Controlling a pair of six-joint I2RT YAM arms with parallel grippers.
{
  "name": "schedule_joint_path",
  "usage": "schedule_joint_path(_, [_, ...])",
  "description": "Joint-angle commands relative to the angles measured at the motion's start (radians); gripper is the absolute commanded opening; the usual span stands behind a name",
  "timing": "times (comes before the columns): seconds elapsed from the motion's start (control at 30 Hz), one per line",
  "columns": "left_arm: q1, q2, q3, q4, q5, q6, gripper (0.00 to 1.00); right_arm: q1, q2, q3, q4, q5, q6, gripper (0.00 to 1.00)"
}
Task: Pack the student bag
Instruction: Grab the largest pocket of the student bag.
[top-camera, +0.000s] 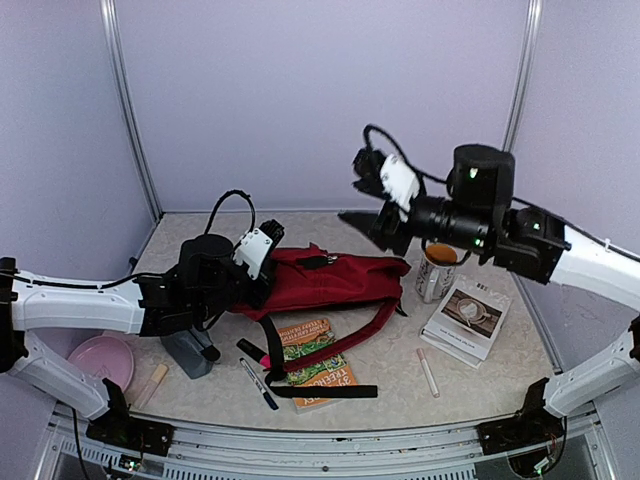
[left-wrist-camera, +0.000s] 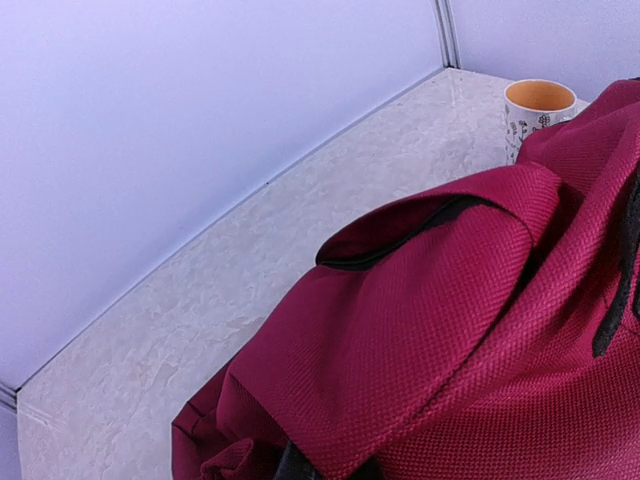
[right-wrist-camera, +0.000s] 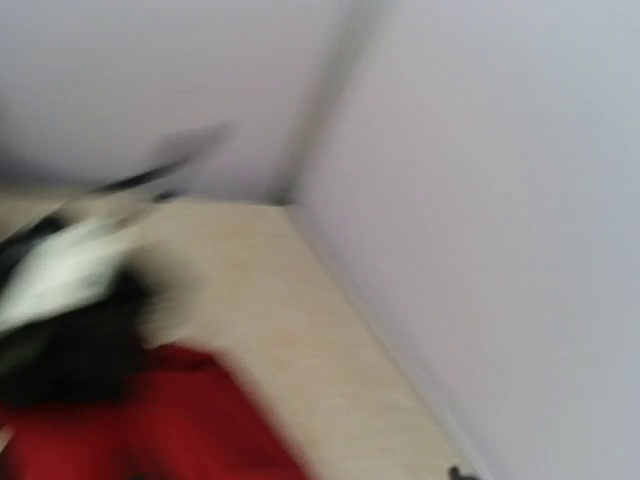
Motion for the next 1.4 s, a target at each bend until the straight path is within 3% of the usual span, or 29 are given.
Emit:
schedule_joint_path(0.0, [-0.007,-0.034,0.041,0.060,0.027,-0.045,0.00,0.113,0.014,-0.191,0.183,0.102,-0.336,0.61])
schedule_joint_path(0.1, [-0.015,-0.040,0.040,0.053,0.032,-0.045,0.00,0.174,0.019,-0.236,0.203,0.129,-0.400,0.61])
schedule_joint_path(0.23, [-0.019,-0.046,0.036,0.054,0.032,-0.050,0.00,0.242,0.064,-0.275,0.284,0.280,-0.526,0.60])
schedule_joint_path(0.4, [-0.025,-0.054,0.035,0.055,0.037,-0.047,0.00,0.245,0.139,-0.289,0.416,0.358,-0.670,0.52])
schedule_joint_path(0.73, [-0.026,-0.056,0.036,0.057,0.045,-0.037,0.00,0.231,0.173,-0.245,0.311,0.306,-0.696,0.39])
schedule_joint_path(0.83, [-0.026,-0.056,0.040,0.058,0.051,-0.039,0.00,0.212,0.185,-0.235,0.295,0.311,-0.692,0.31])
schedule_joint_path(1.2, [-0.026,-0.048,0.060,0.054,0.057,-0.032,0.00,0.162,0.195,-0.212,0.201,0.235,-0.679,0.30])
schedule_joint_path(1.37, [-0.026,-0.038,0.066,0.054,0.063,-0.034,0.00,0.158,0.207,-0.195,0.214,0.214,-0.662,0.15])
